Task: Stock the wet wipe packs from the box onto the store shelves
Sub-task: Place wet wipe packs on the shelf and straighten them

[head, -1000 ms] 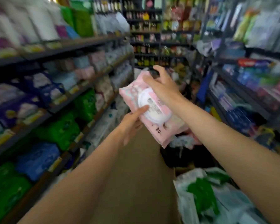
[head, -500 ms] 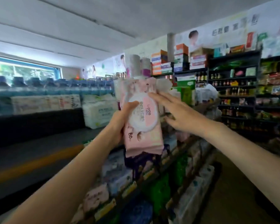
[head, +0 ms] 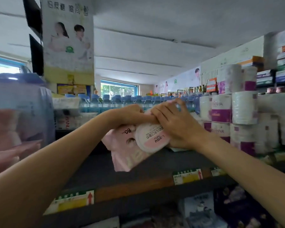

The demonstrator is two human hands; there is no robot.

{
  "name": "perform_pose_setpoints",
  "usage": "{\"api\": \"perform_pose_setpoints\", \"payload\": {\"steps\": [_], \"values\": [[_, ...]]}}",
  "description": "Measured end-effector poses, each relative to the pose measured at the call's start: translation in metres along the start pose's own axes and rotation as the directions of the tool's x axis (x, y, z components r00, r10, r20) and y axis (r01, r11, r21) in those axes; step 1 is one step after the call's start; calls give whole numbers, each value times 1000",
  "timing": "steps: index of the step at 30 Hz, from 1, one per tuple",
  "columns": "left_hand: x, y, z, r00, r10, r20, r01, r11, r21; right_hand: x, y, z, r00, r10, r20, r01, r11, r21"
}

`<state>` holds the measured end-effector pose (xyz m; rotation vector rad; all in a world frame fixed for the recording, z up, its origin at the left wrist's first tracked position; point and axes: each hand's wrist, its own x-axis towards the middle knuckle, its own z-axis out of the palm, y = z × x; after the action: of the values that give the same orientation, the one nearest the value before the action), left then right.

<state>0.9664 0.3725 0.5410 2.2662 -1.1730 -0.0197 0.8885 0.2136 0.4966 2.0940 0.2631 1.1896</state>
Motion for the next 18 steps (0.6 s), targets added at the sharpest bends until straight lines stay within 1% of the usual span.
{"api": "perform_pose_setpoints", "payload": {"steps": [2,4,6,10,13,15,16,18], "values": [[13,-8,-6,1000,-29,7,27,988,152,8,-5,24,999,26,28,-27,999,26],[24,-19,-11,998,-61,2,59,966,250,17,-4,48,999,25,35,-26,999,33],[28,-32,-15,995,-96,-21,98,945,311,27,-1,71,999,23,40,-25,999,32],[37,-56,-15,988,-124,-87,149,898,415,43,9,110,995,46,94,-51,997,55],[49,-70,-9,977,-145,-157,205,844,495,53,17,133,994,49,98,-61,991,115],[57,-75,4,972,-107,-211,216,765,606,61,19,139,997,33,70,-42,991,126],[62,-78,13,965,-80,-250,231,712,663,66,20,140,997,12,83,-23,991,134],[72,-80,30,936,16,-351,273,593,757,77,24,138,995,-18,99,1,987,161]]}}
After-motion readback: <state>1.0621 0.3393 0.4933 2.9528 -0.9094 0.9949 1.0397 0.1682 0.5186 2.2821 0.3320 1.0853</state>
